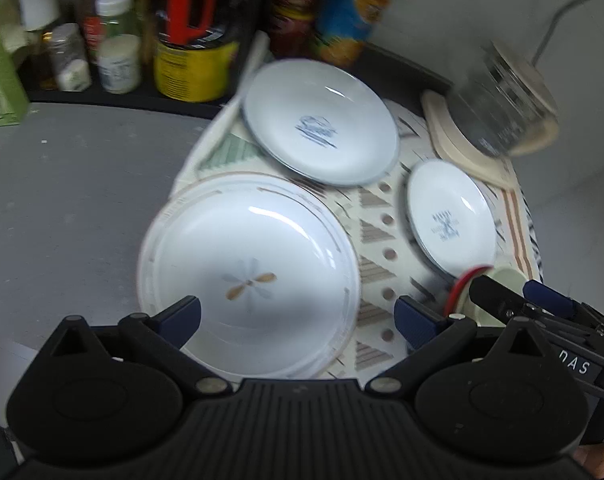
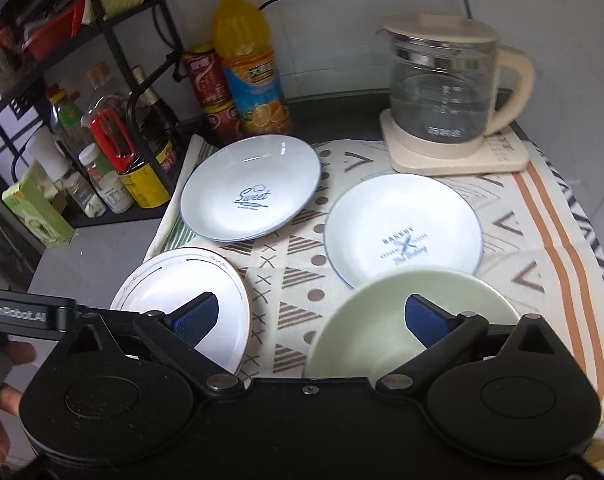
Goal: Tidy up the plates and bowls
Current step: 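Move the right gripper toward the white BAKERY plate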
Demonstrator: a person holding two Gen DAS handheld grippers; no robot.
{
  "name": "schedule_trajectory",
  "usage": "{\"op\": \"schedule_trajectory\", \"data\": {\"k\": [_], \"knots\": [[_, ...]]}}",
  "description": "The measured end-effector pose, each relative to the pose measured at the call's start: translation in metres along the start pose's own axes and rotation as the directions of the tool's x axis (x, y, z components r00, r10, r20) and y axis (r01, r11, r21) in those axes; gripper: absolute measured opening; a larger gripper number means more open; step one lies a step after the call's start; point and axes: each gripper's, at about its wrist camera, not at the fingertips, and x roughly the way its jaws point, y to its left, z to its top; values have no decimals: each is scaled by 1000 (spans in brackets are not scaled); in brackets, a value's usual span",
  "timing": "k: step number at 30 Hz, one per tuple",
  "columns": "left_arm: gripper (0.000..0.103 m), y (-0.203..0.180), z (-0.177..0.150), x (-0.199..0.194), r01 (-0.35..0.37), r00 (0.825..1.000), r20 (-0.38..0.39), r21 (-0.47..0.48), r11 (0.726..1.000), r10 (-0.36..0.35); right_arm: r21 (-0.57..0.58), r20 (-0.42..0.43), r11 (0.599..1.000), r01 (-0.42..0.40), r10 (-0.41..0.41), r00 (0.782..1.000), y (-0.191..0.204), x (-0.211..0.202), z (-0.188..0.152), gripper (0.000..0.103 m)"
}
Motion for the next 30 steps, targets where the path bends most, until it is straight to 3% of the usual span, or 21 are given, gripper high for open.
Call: {"op": "schedule_trajectory", "data": {"k": [10, 16, 20, 30], "knots": [[102, 15, 7, -10, -54, 994, 94, -86, 995, 62, -104, -39, 995, -11, 6, 999, 19, 28, 23, 101], [102, 25, 11, -11, -92, 991, 85, -153, 984, 106, -145, -70, 987, -71, 61, 996, 25, 39, 35, 101], [102, 30, 11, -15, -73, 989, 114, -200, 977, 97, -155, -91, 984, -85, 72, 993, 23, 47, 43, 101], [102, 33, 17, -11, -121, 977, 139, -278, 953, 164, -190, -83, 976, -109, 95, 992, 12, 60, 63, 100]]}}
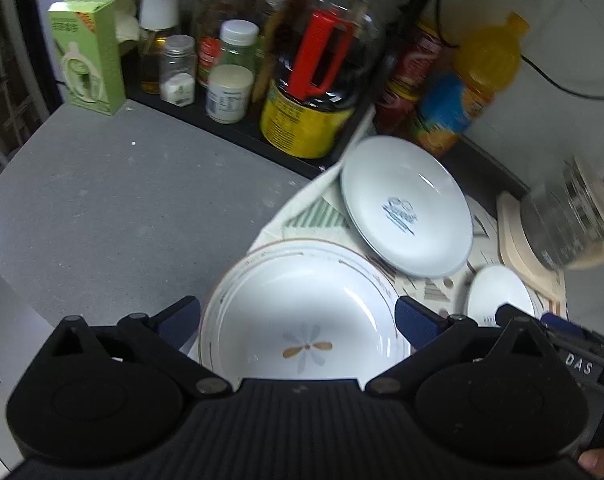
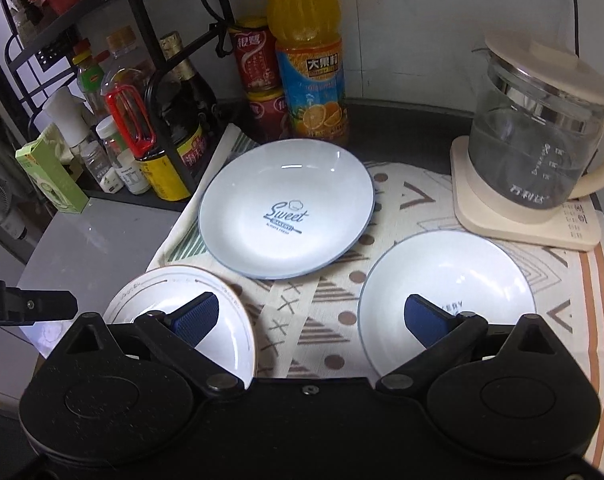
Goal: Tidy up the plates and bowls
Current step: 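Move the right gripper toward the white BAKERY plate, then move both grippers to the rim of the white Sweet plate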
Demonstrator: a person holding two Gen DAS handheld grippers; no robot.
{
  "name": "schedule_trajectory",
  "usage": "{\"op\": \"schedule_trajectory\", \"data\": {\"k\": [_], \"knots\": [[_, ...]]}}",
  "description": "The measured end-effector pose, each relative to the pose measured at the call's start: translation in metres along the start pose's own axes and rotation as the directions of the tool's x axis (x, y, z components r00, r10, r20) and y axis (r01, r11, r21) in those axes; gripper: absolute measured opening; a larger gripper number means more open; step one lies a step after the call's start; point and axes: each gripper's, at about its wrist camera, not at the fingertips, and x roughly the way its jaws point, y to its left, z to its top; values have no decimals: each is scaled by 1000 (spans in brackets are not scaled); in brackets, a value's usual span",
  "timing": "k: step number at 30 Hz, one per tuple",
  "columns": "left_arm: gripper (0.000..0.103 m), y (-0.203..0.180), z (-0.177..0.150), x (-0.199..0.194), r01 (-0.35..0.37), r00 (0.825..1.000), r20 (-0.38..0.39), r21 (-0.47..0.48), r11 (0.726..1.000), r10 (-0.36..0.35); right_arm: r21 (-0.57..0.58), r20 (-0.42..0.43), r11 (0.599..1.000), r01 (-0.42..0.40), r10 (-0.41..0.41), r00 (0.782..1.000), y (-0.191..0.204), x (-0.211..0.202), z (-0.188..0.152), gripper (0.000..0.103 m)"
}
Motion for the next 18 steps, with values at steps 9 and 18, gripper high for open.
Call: {"op": "schedule_trajectory", "data": {"k": [9, 18], "knots": [[102, 4, 19, 11, 56, 998, 21, -46, 997, -55, 114, -20, 993, -34, 37, 999, -15, 18, 8, 100], [102, -2, 59, 45, 169, 985, -22, -15, 985, -170, 288, -37, 957, -33, 45, 998, -18, 38, 17, 102]]}}
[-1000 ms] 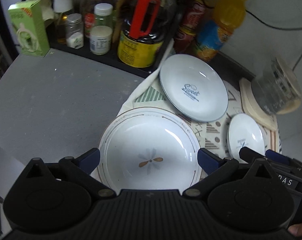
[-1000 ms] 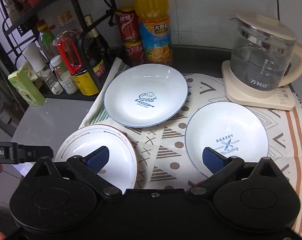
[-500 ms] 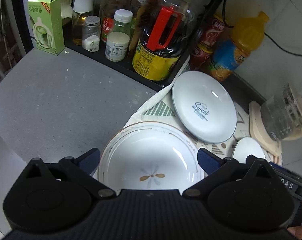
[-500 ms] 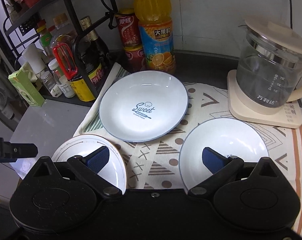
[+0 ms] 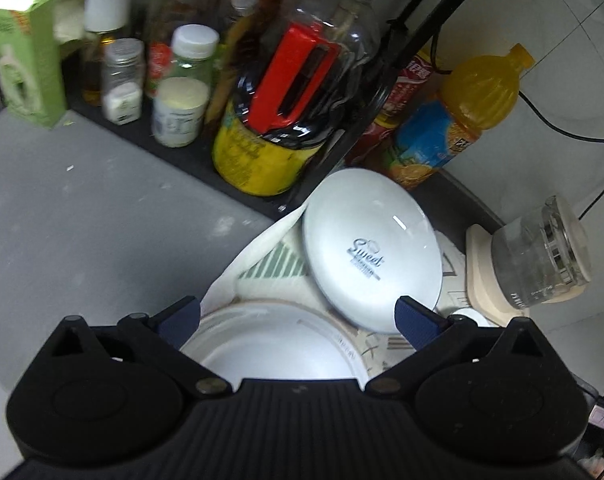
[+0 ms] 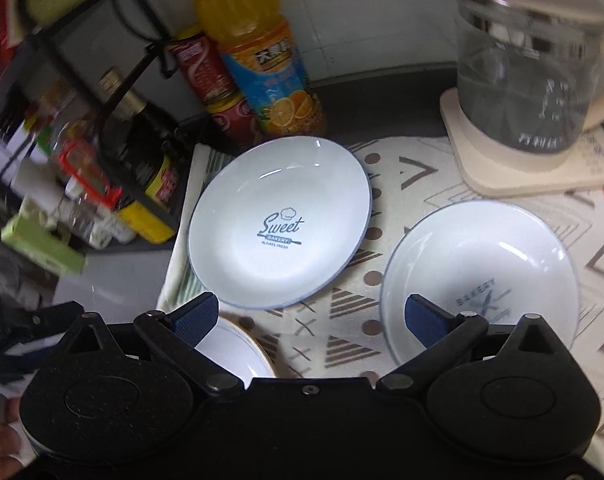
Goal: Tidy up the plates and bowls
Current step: 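Move both grippers to the rim of the white Sweet plate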
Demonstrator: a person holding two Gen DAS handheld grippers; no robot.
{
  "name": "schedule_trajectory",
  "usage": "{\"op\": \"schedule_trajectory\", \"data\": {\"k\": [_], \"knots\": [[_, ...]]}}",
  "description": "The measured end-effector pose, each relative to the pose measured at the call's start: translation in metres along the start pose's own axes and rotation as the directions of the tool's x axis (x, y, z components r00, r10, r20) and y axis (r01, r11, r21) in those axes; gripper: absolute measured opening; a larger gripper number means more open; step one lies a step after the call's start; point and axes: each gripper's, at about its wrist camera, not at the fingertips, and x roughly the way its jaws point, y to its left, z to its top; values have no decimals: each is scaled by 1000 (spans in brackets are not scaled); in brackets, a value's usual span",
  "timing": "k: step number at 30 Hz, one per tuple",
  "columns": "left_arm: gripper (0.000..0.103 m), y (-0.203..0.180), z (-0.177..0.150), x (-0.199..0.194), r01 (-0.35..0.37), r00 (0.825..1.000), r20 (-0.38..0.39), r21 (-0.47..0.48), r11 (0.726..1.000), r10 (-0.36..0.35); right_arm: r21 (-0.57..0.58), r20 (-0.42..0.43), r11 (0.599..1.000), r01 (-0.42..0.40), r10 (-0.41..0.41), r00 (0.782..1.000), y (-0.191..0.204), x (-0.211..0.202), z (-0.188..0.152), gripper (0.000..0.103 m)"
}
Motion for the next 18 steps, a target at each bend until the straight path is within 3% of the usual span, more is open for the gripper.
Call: {"op": "schedule_trajectory", "data": {"k": [10, 18], "knots": [[102, -7, 30, 47, 74, 995, -78, 61, 995, -70, 166, 10, 984, 64, -66, 998, 4, 22, 4, 103], [102, -7, 37, 84, 105, 988, -125, 86, 991, -94, 314, 26, 944, 102, -116, 993, -8, 45, 1, 103]]}}
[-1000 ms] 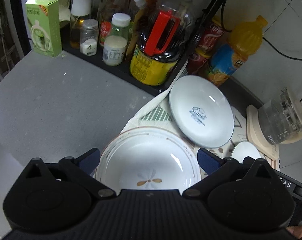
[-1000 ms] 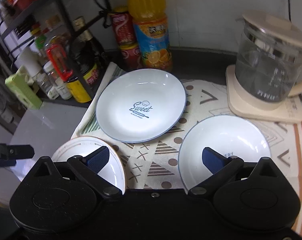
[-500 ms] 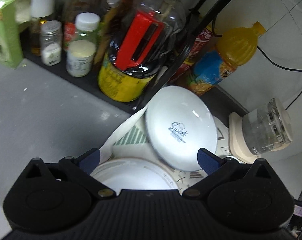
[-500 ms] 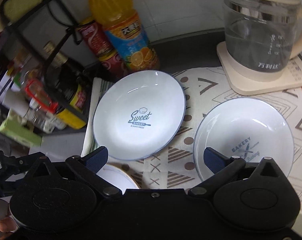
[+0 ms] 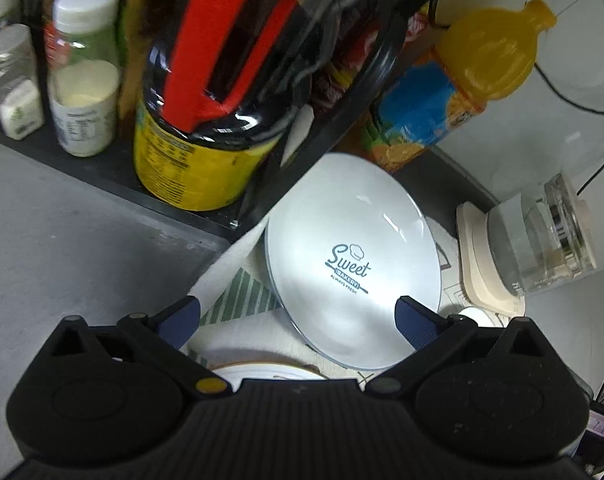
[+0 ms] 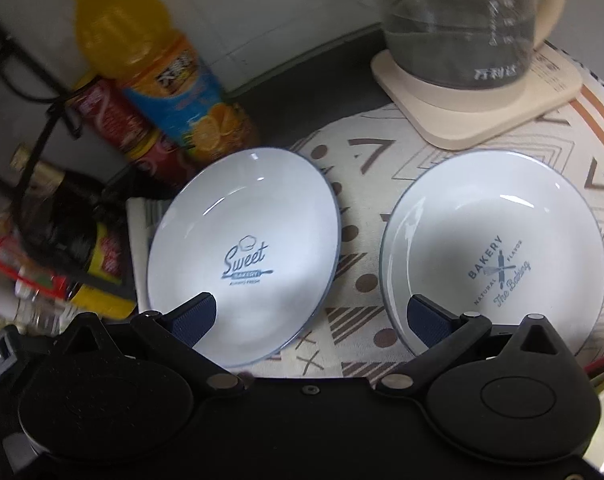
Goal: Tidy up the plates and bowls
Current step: 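Move both grippers to the rim of the white Sweet plate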
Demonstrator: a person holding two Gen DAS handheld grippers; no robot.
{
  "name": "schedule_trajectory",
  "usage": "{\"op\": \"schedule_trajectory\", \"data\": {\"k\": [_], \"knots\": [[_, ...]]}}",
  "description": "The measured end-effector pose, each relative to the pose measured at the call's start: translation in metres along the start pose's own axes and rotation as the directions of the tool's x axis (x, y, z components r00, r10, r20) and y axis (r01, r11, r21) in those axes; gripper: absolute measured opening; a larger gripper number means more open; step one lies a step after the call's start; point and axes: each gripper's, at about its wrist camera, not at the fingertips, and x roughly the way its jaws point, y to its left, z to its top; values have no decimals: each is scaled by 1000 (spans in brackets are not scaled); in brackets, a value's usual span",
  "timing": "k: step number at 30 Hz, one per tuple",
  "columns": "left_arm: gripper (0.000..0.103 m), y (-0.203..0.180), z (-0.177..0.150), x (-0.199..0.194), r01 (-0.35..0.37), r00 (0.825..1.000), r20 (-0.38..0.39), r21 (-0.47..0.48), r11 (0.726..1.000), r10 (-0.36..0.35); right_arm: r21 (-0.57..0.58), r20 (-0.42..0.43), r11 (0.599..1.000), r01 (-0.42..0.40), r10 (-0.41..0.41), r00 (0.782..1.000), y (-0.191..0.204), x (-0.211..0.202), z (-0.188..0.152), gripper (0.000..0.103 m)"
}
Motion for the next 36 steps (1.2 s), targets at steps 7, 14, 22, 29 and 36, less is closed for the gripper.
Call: {"op": "schedule_trajectory", "data": {"k": [7, 14, 22, 29, 36], "knots": [[102, 4, 8, 24, 12, 1000, -26, -14, 1000, -12, 75, 1, 997, 37, -37, 999, -2, 19, -5, 103], [95, 10, 14, 46, 11, 1000, -18, -35, 999, -11, 104, 20, 993, 62, -64, 998, 0, 37, -6, 100], [72, 8, 19, 53, 9, 1000, 3, -19, 1000, -9, 148, 69, 984, 99, -110, 991, 1, 36, 0, 81], [53, 14, 24, 45, 15, 1000, -2, -63, 998, -15, 188, 48, 982, 16, -26, 999, 6, 28, -7, 68], [45, 18, 26, 29, 58, 998, -4, -109, 992, -59, 259, -16, 966, 3, 1, 1000, 3, 46, -10, 56]]}}
